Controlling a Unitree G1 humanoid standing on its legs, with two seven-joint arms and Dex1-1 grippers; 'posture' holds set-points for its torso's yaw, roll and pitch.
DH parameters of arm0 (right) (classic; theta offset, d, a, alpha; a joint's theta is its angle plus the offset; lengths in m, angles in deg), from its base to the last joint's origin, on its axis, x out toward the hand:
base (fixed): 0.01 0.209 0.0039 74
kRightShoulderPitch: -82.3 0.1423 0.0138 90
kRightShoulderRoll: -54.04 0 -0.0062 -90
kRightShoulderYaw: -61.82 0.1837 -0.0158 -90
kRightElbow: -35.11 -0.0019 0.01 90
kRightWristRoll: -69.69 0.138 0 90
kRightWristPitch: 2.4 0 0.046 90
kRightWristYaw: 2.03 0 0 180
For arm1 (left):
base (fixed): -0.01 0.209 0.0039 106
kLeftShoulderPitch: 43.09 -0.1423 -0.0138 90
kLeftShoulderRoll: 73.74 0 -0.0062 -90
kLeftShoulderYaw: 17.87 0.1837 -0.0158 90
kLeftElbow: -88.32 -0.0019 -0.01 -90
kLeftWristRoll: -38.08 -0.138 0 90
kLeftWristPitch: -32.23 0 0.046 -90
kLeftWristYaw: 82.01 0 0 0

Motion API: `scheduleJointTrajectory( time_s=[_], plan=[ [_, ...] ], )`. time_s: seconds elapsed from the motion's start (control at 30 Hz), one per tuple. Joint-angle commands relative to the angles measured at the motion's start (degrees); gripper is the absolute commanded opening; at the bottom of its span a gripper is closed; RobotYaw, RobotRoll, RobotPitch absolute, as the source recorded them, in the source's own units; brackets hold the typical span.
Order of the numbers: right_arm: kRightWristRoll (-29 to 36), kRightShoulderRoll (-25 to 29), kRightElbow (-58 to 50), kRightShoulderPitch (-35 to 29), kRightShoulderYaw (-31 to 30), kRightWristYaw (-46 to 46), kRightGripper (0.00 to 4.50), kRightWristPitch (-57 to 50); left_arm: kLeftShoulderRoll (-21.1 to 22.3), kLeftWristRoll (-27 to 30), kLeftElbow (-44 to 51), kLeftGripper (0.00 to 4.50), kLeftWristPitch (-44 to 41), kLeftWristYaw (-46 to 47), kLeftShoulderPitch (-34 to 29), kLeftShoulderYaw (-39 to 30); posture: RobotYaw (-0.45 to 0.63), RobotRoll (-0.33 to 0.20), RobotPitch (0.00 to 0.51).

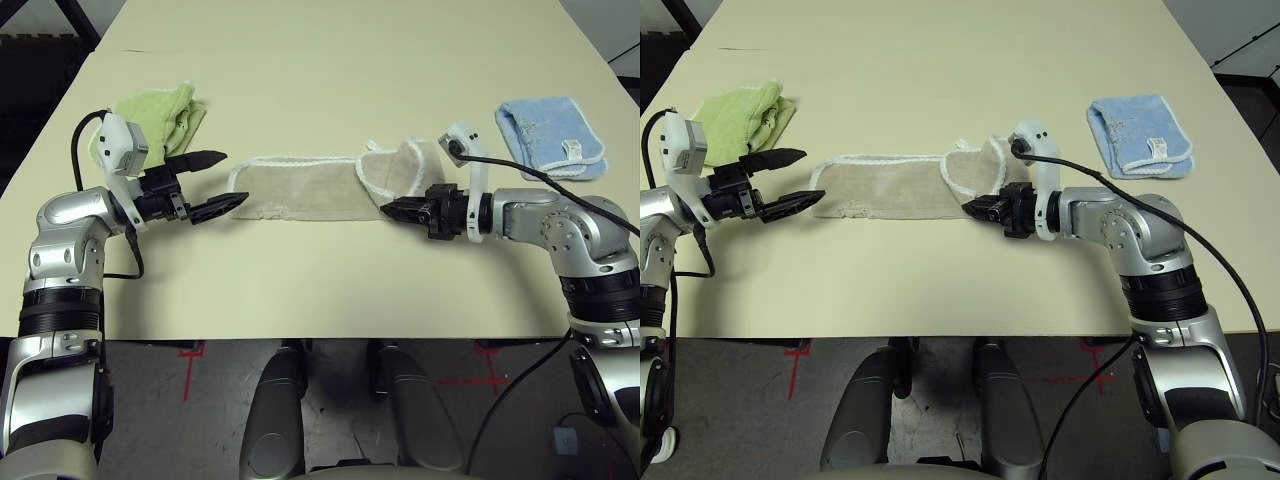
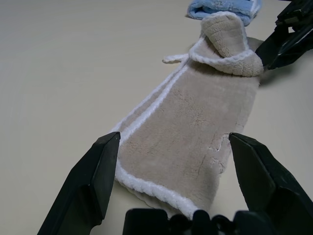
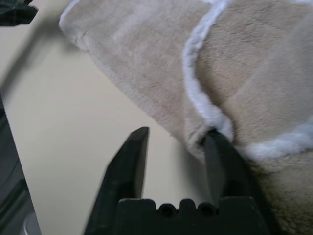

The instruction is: Fold the towel and set it aside.

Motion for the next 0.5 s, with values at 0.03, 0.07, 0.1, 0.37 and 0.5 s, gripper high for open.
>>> scheduleJointTrajectory(
  time_s=[0.03,0.07,0.1,0.37,0.5],
  plan=[
    [-0.2,-1.7,0.1,-0.6,0.2,0.7,3.85,-0.2,0.3,0.1,1.5,4.5,-0.4,0.1,-1.2,0.2,-0.03,0.0,0.251],
    [0.0,-2.2,0.0,-0.3,0.5,0.5,4.24,-0.1,0.2,0.1,1.6,4.5,-0.4,0.1,-1.2,0.2,-0.03,0.0,0.25],
    [-0.1,-2.3,-0.1,-0.2,0.5,0.0,4.46,0.1,0.2,0.2,1.6,4.5,-0.4,0.1,-1.2,0.2,-0.03,0.0,0.249],
    [-0.6,1.8,-1.4,0.4,-1.1,-16.8,4.46,13.4,0.1,0.0,1.2,4.5,-0.1,0.1,-1.0,0.4,-0.04,0.0,0.247],
    [-1.0,3.2,-3.4,1.7,-2.9,-21.4,4.46,15.0,-0.3,-0.3,-0.3,4.5,1.0,-0.3,-0.7,0.6,-0.04,0.0,0.247]
  ],
)
